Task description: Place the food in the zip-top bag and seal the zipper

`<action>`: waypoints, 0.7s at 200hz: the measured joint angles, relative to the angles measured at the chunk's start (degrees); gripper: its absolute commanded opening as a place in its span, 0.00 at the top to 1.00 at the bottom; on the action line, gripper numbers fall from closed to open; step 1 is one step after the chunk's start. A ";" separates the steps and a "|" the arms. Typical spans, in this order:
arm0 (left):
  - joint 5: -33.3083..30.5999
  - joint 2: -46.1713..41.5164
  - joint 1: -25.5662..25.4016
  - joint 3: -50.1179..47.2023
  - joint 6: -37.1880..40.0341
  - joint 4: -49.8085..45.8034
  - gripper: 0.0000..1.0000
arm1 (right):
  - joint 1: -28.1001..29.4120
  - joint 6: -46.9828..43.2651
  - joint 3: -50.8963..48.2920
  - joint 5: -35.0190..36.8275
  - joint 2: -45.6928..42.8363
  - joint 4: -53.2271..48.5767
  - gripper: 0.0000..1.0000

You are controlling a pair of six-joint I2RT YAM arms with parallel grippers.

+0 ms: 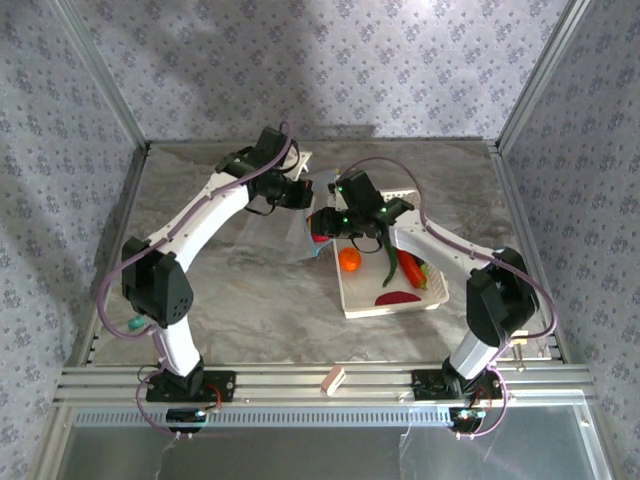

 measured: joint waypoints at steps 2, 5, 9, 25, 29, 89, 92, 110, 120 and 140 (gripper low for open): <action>0.04 -0.15 0.07 -0.07 -0.02 0.00 1.00 | 0.07 -0.13 0.31 0.17 0.20 -0.33 0.61; 0.20 -0.31 0.07 -0.20 -0.09 0.00 1.00 | 0.15 -0.33 0.70 0.42 0.39 -0.59 0.60; 0.22 -0.59 0.15 -0.39 -0.13 0.11 1.00 | 0.28 -0.57 1.31 0.68 0.70 -1.05 0.59; 0.66 -1.40 0.57 -1.36 -0.20 0.26 1.00 | 0.72 -1.42 3.43 1.44 1.75 -2.49 0.49; 0.70 -1.55 0.63 -1.64 -0.20 0.39 1.00 | 0.83 -1.79 4.00 1.49 2.08 -2.89 0.46; 1.75 -1.92 2.32 -5.66 -0.61 1.11 1.00 | 1.25 -3.76 8.11 2.56 5.01 -5.86 0.36; 1.79 -1.92 2.32 -5.84 -0.61 1.14 1.00 | 1.25 -3.80 8.26 2.60 5.11 -5.99 0.36; 2.08 -1.95 2.62 -6.95 -0.68 1.46 1.00 | 1.25 -4.20 8.70 2.71 5.60 -6.51 0.35; 2.14 -1.95 2.67 -7.37 -0.85 1.68 1.00 | 1.25 -4.24 8.87 2.69 5.99 -6.84 0.33; 2.12 -1.97 2.95 -8.37 -1.03 2.40 1.00 | 1.22 -4.63 9.77 2.62 7.15 -7.67 0.31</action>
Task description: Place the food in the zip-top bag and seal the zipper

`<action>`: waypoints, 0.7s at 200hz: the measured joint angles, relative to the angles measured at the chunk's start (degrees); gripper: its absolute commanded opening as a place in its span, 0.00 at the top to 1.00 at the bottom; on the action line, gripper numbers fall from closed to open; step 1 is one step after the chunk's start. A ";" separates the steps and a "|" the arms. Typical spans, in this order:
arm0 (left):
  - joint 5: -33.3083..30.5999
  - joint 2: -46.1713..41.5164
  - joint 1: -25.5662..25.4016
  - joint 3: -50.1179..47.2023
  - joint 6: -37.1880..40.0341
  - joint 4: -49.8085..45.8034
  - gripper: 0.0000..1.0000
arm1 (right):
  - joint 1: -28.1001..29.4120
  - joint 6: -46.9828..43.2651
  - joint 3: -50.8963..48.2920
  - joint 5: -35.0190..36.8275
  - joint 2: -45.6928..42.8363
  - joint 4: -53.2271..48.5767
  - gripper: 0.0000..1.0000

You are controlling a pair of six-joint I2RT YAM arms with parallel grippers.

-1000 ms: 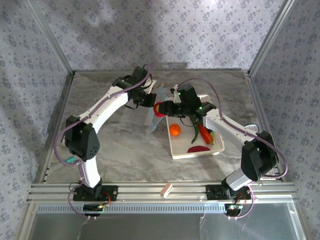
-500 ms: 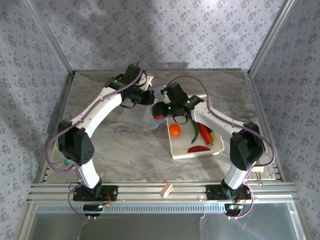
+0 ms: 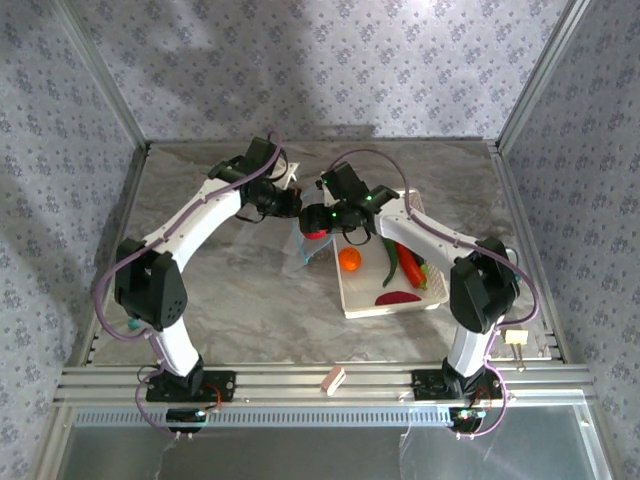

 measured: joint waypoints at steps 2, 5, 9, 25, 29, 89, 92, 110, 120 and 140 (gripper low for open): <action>-0.02 0.00 0.07 -0.09 0.00 0.07 1.00 | 0.00 0.00 0.13 -0.07 0.13 -0.09 0.31; -0.02 0.00 0.11 -0.26 0.00 0.15 1.00 | 0.00 -0.04 0.28 -0.13 0.35 -0.17 0.31; -0.04 0.00 0.24 -0.48 -0.02 0.24 1.00 | 0.00 -0.15 0.59 -0.24 0.68 -0.39 0.30; -0.02 -0.02 0.61 -1.11 -0.02 0.37 1.00 | 0.00 -0.37 1.42 -0.66 1.79 -1.05 0.27; -0.07 -0.02 0.70 -1.27 0.00 0.39 1.00 | 0.00 -0.44 1.68 -0.81 2.10 -1.25 0.27; 0.63 -0.02 1.73 -3.13 -0.68 1.46 1.00 | 0.00 -0.68 2.62 -1.42 4.04 -1.79 0.21; 0.66 -0.02 1.75 -3.17 -0.70 1.51 1.00 | -0.04 -0.68 2.62 -1.42 4.04 -1.79 0.21; 0.96 -0.02 1.84 -3.28 -0.90 1.90 1.00 | -0.15 -0.70 2.62 -1.44 4.04 -1.84 0.19; 1.38 -0.02 1.99 -3.37 -0.92 2.05 1.00 | -0.22 -0.85 2.62 -1.42 4.04 -1.84 0.19; 2.16 -0.02 2.19 -3.78 -1.09 2.67 1.00 | -0.24 -1.07 2.62 -1.49 4.04 -1.81 0.19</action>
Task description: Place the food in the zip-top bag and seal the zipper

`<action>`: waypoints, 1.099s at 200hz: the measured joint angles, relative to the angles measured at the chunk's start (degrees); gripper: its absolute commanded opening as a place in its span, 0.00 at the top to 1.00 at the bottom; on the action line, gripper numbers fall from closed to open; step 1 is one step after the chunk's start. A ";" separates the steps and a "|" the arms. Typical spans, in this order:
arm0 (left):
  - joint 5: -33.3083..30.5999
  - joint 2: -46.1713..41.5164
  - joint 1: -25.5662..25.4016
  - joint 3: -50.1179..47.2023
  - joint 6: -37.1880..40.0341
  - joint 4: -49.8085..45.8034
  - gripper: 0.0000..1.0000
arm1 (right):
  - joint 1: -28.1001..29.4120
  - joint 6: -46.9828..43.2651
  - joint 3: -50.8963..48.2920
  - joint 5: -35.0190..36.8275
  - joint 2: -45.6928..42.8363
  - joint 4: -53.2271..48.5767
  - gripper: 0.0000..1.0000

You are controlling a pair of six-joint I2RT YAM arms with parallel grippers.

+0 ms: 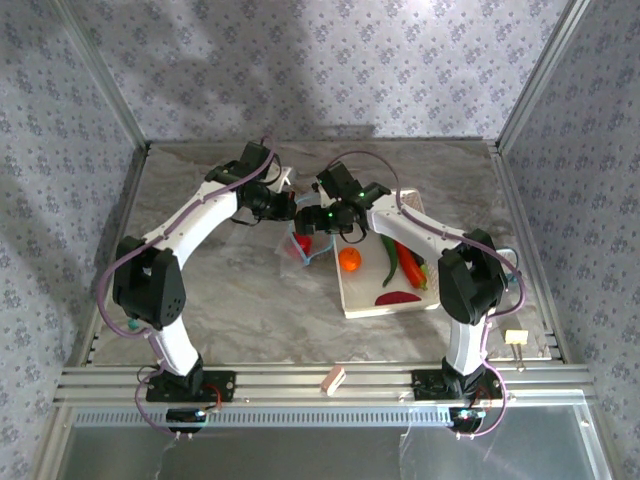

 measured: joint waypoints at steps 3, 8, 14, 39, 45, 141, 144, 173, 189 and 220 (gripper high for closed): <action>0.04 0.00 0.02 -0.07 0.00 0.11 1.00 | -0.02 0.02 0.00 -0.07 0.00 0.00 0.19; 0.22 0.00 0.04 -0.17 0.00 0.35 1.00 | -0.04 0.00 0.00 -0.17 0.00 0.00 0.20; 0.42 0.00 0.11 -0.26 0.02 0.55 1.00 | -0.09 0.00 0.00 -0.20 0.00 0.00 0.20; 1.51 0.00 0.26 -0.63 -0.02 1.09 1.00 | -0.37 0.00 -0.17 -0.31 -0.33 0.11 0.26; 1.84 0.00 0.26 -0.66 -0.02 1.20 1.00 | -0.39 -0.04 -0.59 0.02 -0.81 0.20 0.28; 2.29 0.00 0.26 -0.70 0.70 0.44 1.00 | -2.75 1.66 -14.12 13.66 -16.20 -5.95 0.42; 2.29 0.00 0.26 -0.70 0.72 0.44 1.00 | -2.75 1.81 -14.56 13.77 -16.20 -6.01 0.42; 2.29 0.00 0.26 -0.70 0.92 0.44 1.00 | -2.58 3.45 -18.01 14.05 -15.54 -6.99 0.30; 2.29 0.00 0.26 -0.70 1.16 0.42 1.00 | -2.36 4.46 -18.47 14.19 -14.67 -7.04 0.31; 2.29 0.00 0.26 -0.70 1.42 0.42 1.00 | -2.27 5.60 -18.45 14.51 -12.28 -6.82 0.30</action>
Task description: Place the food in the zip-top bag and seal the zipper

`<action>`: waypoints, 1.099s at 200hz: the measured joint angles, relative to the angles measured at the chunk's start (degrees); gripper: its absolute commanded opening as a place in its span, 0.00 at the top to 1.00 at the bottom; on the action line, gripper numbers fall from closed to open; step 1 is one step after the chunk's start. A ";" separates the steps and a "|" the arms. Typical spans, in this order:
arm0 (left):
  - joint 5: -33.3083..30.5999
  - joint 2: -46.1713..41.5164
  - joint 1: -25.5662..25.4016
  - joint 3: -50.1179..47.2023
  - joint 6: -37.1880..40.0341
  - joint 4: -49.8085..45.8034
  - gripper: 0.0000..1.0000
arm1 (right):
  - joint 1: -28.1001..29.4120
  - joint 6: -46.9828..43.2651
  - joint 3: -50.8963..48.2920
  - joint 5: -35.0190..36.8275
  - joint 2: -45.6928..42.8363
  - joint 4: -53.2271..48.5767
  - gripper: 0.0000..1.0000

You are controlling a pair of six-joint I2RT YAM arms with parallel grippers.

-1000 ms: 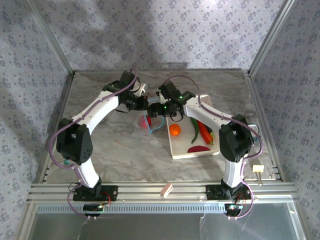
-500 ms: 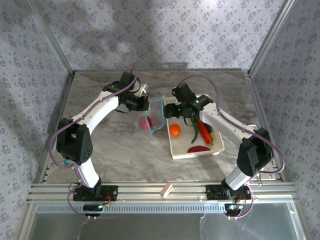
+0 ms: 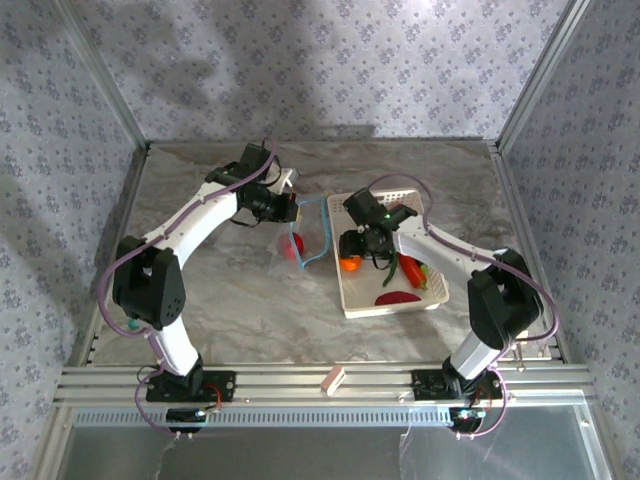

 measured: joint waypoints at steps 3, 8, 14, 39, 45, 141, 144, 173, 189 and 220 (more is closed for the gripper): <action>0.00 0.00 0.00 0.00 0.07 0.00 1.00 | 0.00 0.17 0.00 -0.04 0.28 0.07 0.29; 0.00 0.00 0.00 0.00 0.13 0.02 1.00 | 0.00 0.35 0.00 -0.02 0.74 0.15 0.28; 0.00 0.00 0.00 0.00 0.15 0.02 1.00 | 0.00 0.57 0.02 -0.02 1.38 0.20 0.27; -0.02 0.00 0.00 0.00 0.20 0.02 1.00 | -0.09 1.77 0.55 -0.09 3.98 0.46 0.27; 0.00 0.00 0.00 -0.02 0.28 0.02 1.00 | -0.13 2.03 0.63 -0.26 4.55 0.63 0.27; 0.26 0.00 0.00 0.00 2.29 -0.24 1.00 | -0.81 6.36 2.93 -1.09 9.29 3.65 0.30; 0.26 0.00 0.00 0.00 2.29 -0.24 1.00 | -0.81 6.38 3.02 -1.09 9.42 3.65 0.30; 0.31 0.00 0.00 0.00 2.27 -0.22 1.00 | -1.20 6.51 3.65 -1.33 10.12 3.74 0.30; 0.31 0.00 0.00 0.00 2.29 -0.20 1.00 | -1.81 6.51 3.65 -1.38 10.19 4.02 0.30; 0.28 0.00 0.00 0.00 2.27 -0.20 1.00 | -3.43 6.51 3.65 -0.94 10.21 4.28 0.30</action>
